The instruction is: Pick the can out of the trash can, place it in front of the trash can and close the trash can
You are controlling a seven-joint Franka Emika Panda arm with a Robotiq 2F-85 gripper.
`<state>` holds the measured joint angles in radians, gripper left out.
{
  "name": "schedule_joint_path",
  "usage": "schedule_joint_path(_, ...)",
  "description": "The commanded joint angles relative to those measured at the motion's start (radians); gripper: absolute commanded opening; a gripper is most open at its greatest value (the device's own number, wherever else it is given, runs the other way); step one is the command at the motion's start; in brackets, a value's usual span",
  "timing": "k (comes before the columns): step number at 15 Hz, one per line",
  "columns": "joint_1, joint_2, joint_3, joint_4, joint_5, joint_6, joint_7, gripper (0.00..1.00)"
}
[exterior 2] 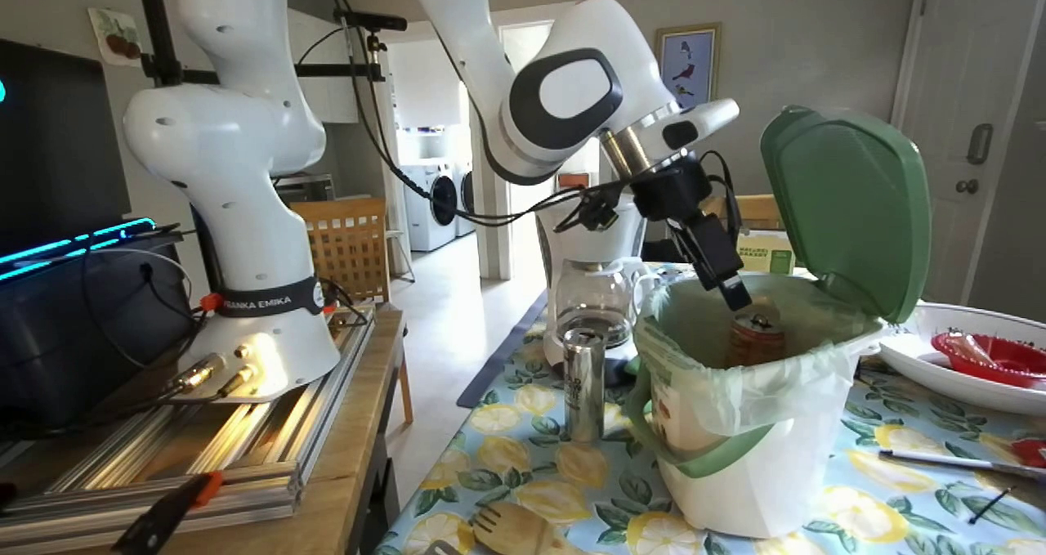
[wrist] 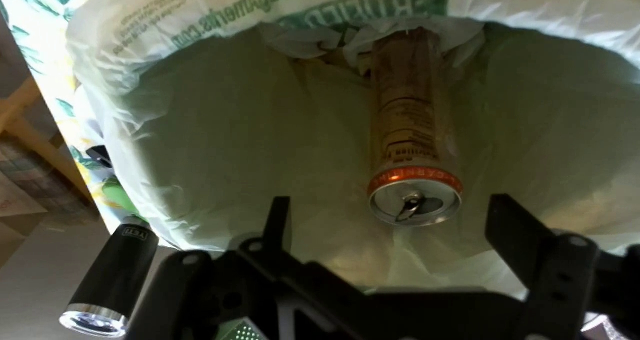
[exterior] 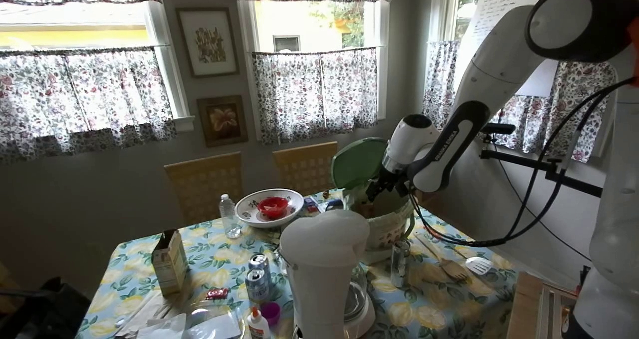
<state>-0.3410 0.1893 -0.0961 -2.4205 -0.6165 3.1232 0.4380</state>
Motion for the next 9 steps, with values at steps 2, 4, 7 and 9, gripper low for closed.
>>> schedule_joint_path(2,0.011,0.096,0.004,0.074,-0.011,0.034,-0.022,1.0)
schedule_joint_path(4,0.011,0.119,0.02,0.093,-0.004,0.028,-0.029,1.0)
schedule_joint_path(7,0.032,0.154,0.005,0.132,-0.026,0.036,-0.035,1.0)
schedule_joint_path(9,0.043,0.17,0.001,0.151,-0.027,0.038,-0.045,1.0)
